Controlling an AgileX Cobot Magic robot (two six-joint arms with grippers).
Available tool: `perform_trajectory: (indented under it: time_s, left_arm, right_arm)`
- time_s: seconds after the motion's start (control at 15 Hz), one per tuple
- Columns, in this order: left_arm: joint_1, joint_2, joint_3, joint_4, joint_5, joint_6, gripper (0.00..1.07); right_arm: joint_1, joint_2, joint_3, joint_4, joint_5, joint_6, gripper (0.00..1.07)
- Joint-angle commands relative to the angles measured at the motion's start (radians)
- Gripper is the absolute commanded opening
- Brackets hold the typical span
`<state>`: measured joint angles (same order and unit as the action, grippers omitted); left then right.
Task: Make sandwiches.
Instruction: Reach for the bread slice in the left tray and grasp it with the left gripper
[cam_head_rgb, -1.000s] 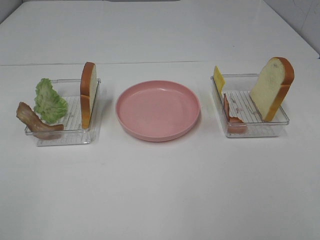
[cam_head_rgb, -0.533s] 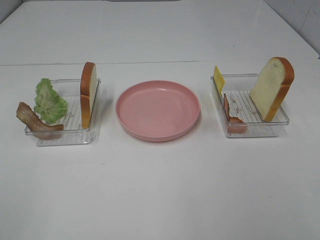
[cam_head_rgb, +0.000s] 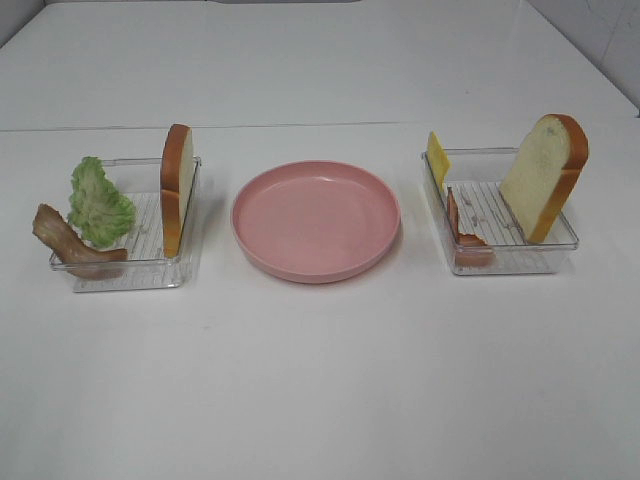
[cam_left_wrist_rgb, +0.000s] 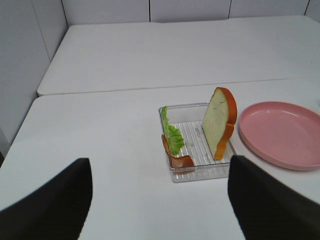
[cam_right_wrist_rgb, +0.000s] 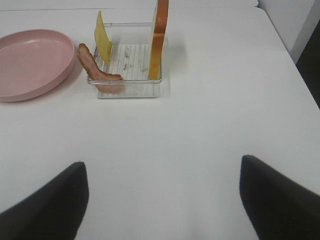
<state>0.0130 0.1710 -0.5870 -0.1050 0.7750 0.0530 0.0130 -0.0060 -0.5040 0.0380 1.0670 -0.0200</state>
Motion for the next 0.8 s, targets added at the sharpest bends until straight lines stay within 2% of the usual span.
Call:
perform_trajectory:
  time_s: [0.07,0.13,0.33,0.47,0.53,0.8]
  left_arm:
    - [-0.006,0.185,-0.017,-0.026,-0.079,-0.008,0.72]
    - [-0.006,0.383,-0.072,-0.050,-0.082,-0.003,0.72]
    - [-0.006,0.701,-0.217,-0.097,-0.006,0.000,0.72]
    - [-0.006,0.795,-0.274,-0.105,0.043,0.000,0.72]
    - [-0.006,0.942,-0.367,-0.123,0.110,0.000,0.72]
    - [-0.006,1.277,-0.646,-0.180,0.240,-0.008,0.72]
  right_arm:
    - [0.002,-0.011,0.001,-0.006,-0.007,0.011,0.78]
    - [0.002,-0.011,0.001,-0.006,-0.007,0.011,0.78]
    - [0.002,-0.011,0.001,-0.006,-0.007,0.011,0.78]
    - [0.002,-0.011,0.001,-0.006,-0.007,0.011,0.78]
    - [0.002,-0.011,0.001,-0.006,-0.007,0.011,0.78]
    - [0.002,-0.011,0.001,-0.006,-0.007,0.011,0.78]
